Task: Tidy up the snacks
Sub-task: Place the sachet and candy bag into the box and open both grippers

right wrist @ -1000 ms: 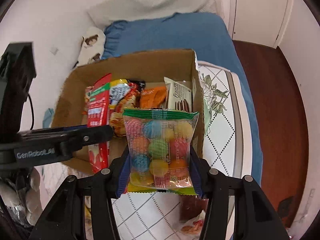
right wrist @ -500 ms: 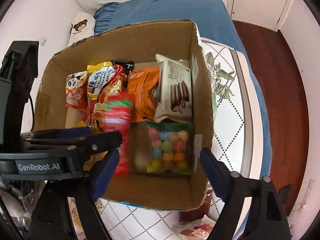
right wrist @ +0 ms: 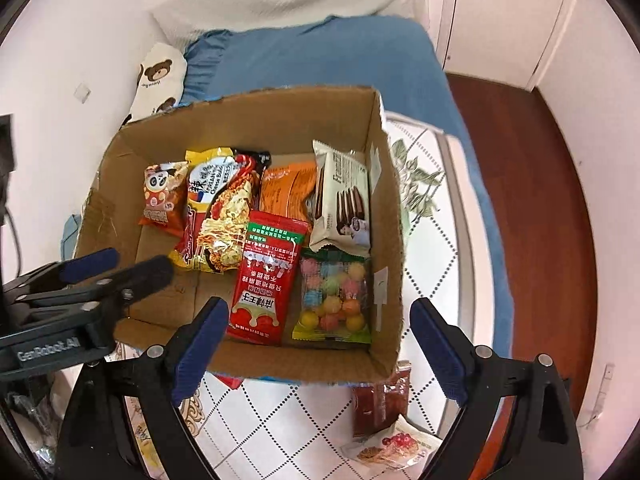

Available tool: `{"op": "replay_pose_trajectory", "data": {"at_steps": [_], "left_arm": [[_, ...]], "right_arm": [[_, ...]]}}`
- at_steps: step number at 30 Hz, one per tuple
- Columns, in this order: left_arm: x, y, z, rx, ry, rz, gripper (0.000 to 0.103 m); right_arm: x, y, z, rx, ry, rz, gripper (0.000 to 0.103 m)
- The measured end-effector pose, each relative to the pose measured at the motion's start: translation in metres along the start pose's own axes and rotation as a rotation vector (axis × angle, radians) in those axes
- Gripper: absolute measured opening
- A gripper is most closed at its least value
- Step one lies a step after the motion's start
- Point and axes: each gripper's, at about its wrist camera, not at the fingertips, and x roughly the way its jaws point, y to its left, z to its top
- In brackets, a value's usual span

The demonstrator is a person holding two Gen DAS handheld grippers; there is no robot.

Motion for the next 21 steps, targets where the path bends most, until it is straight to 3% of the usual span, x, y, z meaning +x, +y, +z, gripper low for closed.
{"op": "replay_pose_trajectory", "data": {"at_steps": [13,21], "left_arm": [[-0.083,-0.011,-0.057,0.100,-0.220,0.083,0.091],[-0.118,-0.009,-0.088,0.082,-0.296,0.062,0.091]], "right_arm": [[-0.064,0.015,-0.049,0.014,-0.198,-0.013,0.094],[-0.106,0.017,-0.085,0.053,-0.276,0.027,0.094]]}}
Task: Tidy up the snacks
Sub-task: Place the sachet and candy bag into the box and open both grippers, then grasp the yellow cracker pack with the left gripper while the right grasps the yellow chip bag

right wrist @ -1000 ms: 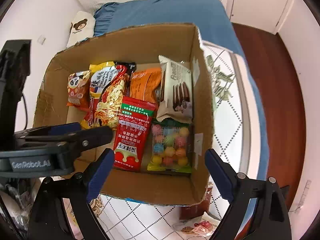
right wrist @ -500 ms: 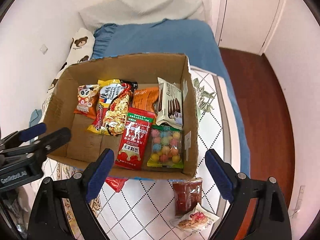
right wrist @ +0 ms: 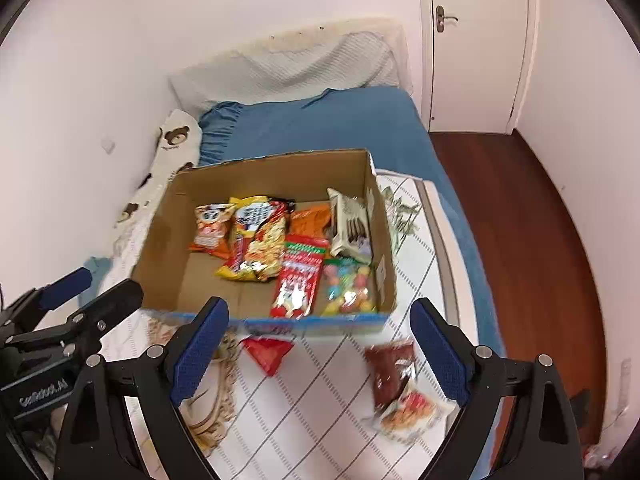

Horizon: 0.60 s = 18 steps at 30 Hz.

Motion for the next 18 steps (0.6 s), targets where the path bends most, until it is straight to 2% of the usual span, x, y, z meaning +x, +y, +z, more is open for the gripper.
{"op": "replay_pose_trajectory", "data": {"at_steps": [3,7,12,15,18], "left_arm": [[-0.008,0.005,-0.025,-0.010,0.023,-0.014,0.091],[-0.002,0.004,-0.073,0.041,0.085,0.028,0.091],[0.031,0.012,-0.144,0.051,0.255,0.035,0.091],[0.048,0.020,-0.177,0.032,0.352,0.044,0.091],[0.053,0.024,-0.199,0.034,0.392,0.057,0.091]], "right_arm": [[-0.014,-0.005,-0.021,0.023,0.019,0.043,0.094],[-0.023,-0.023,-0.072,0.101,0.091,0.079,0.094],[-0.009,-0.066,-0.158,0.296,0.255,0.113,0.094],[0.006,-0.090,-0.204,0.352,0.339,0.043,0.094],[0.026,-0.123,-0.254,0.500,0.430,0.028,0.094]]}}
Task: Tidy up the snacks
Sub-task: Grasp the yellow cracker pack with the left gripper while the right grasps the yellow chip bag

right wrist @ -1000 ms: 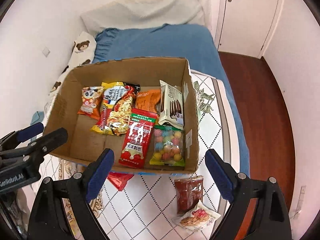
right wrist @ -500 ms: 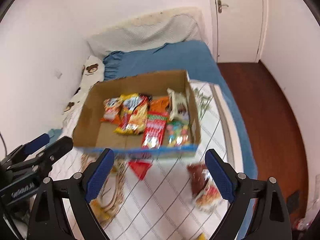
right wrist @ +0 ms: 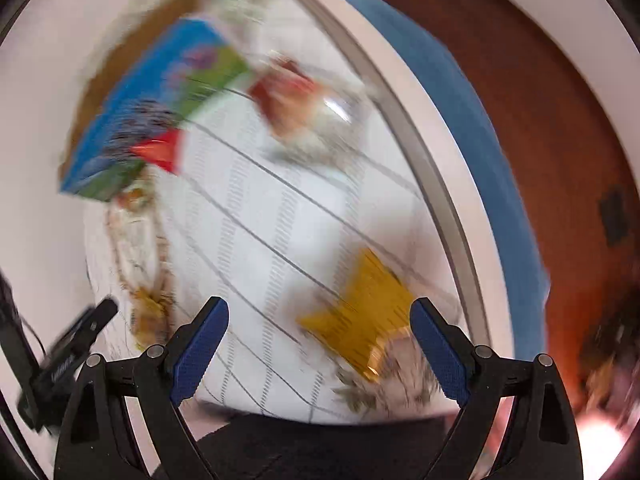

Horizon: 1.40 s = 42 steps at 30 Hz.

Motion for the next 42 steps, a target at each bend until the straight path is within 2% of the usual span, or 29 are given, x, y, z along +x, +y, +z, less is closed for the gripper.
{"op": "replay_pose_trajectory", "data": {"at_steps": [2,5,7,8,9,12,16,19,22,25,27,29,33,36,38,40,42], "left_arm": [[0.007,0.004,-0.010,0.005,0.021,0.006,0.091],[0.010,0.015,-0.021,0.011,0.033,0.014,0.091],[0.009,0.026,-0.026,0.015,0.039,0.032,0.091],[0.011,0.034,-0.030,0.020,0.048,0.049,0.091],[0.012,0.040,-0.032,0.024,0.055,0.059,0.091],[0.016,0.059,-0.042,0.034,0.078,0.078,0.091],[0.025,0.078,-0.049,0.025,0.110,0.067,0.091],[0.034,0.080,-0.044,0.060,0.129,0.070,0.091],[0.051,0.069,-0.033,0.143,0.156,0.075,0.091],[0.082,0.059,-0.018,0.220,0.235,0.042,0.091],[0.096,0.061,-0.009,0.192,0.265,0.029,0.089],[0.100,0.069,0.002,0.105,0.261,-0.023,0.065],[0.095,0.093,0.017,-0.184,0.260,-0.129,0.066],[0.098,0.102,0.022,-0.297,0.269,-0.183,0.066],[0.102,0.100,0.022,-0.311,0.282,-0.200,0.067],[0.102,0.091,0.021,-0.269,0.288,-0.186,0.067],[0.103,0.083,0.018,-0.224,0.301,-0.180,0.068]], "right_arm": [[0.017,-0.021,-0.006,0.074,0.038,0.004,0.094],[0.050,-0.047,-0.010,0.208,0.105,0.066,0.092],[0.070,-0.054,-0.011,0.249,0.125,0.077,0.079],[0.076,-0.053,-0.011,0.249,0.132,0.072,0.067],[0.082,-0.049,-0.011,0.239,0.136,0.073,0.064],[0.087,-0.017,-0.012,0.104,0.101,0.018,0.059],[0.092,0.054,-0.016,-0.191,0.066,-0.058,0.058],[0.101,0.103,-0.017,-0.371,0.058,-0.111,0.058],[0.113,0.137,-0.013,-0.461,0.072,-0.127,0.058],[0.119,0.156,-0.010,-0.508,0.095,-0.134,0.058],[0.121,0.165,-0.010,-0.529,0.102,-0.144,0.058],[0.122,0.169,-0.011,-0.541,0.104,-0.149,0.058],[0.117,0.167,-0.009,-0.541,0.074,-0.156,0.058],[0.110,0.166,-0.003,-0.525,0.033,-0.170,0.058],[0.107,0.166,0.001,-0.528,0.022,-0.174,0.059],[0.109,0.164,0.007,-0.533,0.047,-0.165,0.061],[0.109,0.161,0.012,-0.526,0.075,-0.147,0.068]]}}
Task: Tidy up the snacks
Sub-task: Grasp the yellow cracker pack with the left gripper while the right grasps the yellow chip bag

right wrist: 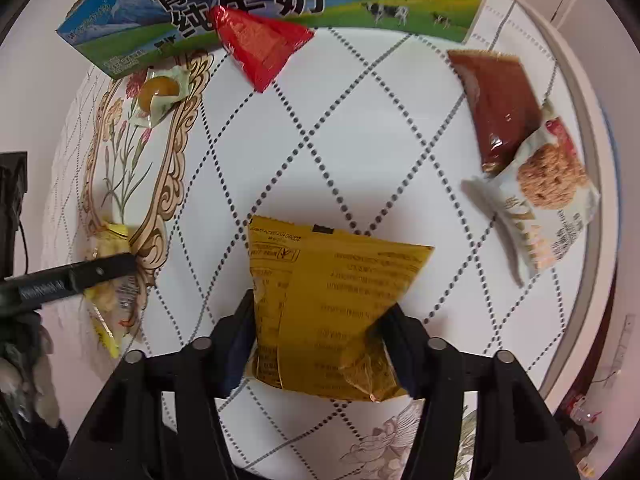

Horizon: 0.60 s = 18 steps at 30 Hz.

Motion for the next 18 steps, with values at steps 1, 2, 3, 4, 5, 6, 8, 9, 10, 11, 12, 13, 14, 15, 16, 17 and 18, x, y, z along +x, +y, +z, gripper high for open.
{"op": "replay_pose_trajectory", "data": {"at_steps": [1,2,3,4,5,6,8,9,10,11,12,13,14,15,16,17,18], "left_arm": [[0.002,-0.002,-0.001,0.011,0.015,0.003,0.068],[0.005,-0.005,0.001,0.014,0.030,0.003,0.068],[0.006,-0.006,0.000,0.013,0.049,-0.010,0.068],[0.006,-0.006,0.000,0.013,0.055,-0.017,0.068],[0.010,-0.010,-0.008,0.015,0.055,-0.022,0.068],[0.009,-0.010,-0.009,0.019,0.053,-0.024,0.068],[0.009,0.001,-0.007,0.029,0.044,-0.023,0.068],[0.008,0.000,-0.011,0.030,0.035,-0.022,0.067],[0.006,-0.002,-0.019,0.027,0.025,-0.019,0.065],[0.003,-0.003,-0.023,0.020,0.004,-0.011,0.054],[-0.002,-0.005,-0.034,0.020,-0.007,-0.004,0.044],[-0.005,-0.007,-0.034,0.020,-0.010,-0.004,0.043],[-0.009,-0.009,-0.036,0.019,-0.012,-0.018,0.043],[-0.012,-0.012,-0.037,0.023,-0.015,-0.028,0.041],[-0.016,-0.015,-0.038,0.027,-0.020,-0.033,0.041],[-0.020,-0.020,-0.039,0.039,-0.023,-0.037,0.041],[-0.025,-0.027,-0.040,0.052,-0.032,-0.039,0.041]], "right_arm": [[0.000,0.001,0.000,0.000,0.002,0.005,0.069],[-0.001,0.000,0.000,0.004,0.000,0.010,0.070],[-0.002,0.000,0.000,0.008,-0.001,0.014,0.070],[-0.002,0.000,0.000,0.018,0.004,0.022,0.070],[-0.001,0.000,0.001,0.024,0.006,0.028,0.070],[0.000,0.000,0.001,0.034,0.007,0.034,0.070],[0.000,-0.002,0.001,0.049,0.007,0.044,0.070],[0.000,-0.003,0.000,0.052,0.004,0.045,0.070],[0.002,-0.003,0.000,0.051,0.006,0.043,0.069],[0.002,-0.004,0.000,0.056,0.004,0.039,0.063],[0.002,-0.005,-0.001,0.057,0.000,0.038,0.058],[0.002,-0.005,-0.002,0.052,-0.006,0.033,0.057],[0.002,-0.006,-0.002,0.052,-0.014,0.034,0.056],[0.002,-0.004,-0.002,0.054,-0.021,0.036,0.055],[0.001,-0.003,-0.002,0.050,-0.026,0.034,0.055],[0.000,-0.003,-0.002,0.048,-0.031,0.035,0.054],[-0.002,-0.004,-0.002,0.049,-0.036,0.041,0.053]]}}
